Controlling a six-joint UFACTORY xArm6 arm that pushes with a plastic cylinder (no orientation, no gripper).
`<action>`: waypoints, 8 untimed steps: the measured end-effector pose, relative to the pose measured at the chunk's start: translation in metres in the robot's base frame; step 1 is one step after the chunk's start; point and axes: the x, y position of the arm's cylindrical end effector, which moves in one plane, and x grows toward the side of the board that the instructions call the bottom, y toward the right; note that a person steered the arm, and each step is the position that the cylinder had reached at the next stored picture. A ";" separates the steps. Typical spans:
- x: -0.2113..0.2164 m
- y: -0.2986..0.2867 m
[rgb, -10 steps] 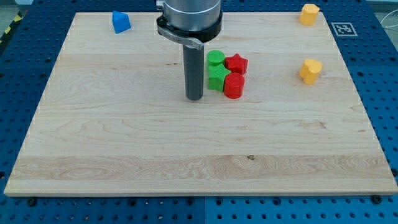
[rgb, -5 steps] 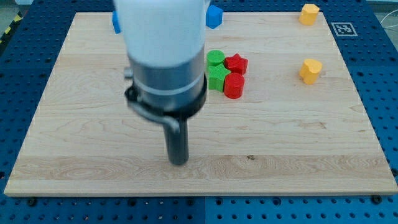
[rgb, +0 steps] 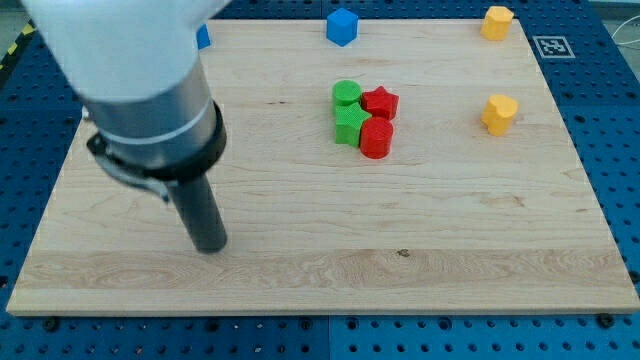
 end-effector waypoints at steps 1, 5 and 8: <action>-0.042 -0.029; -0.236 -0.139; -0.334 -0.071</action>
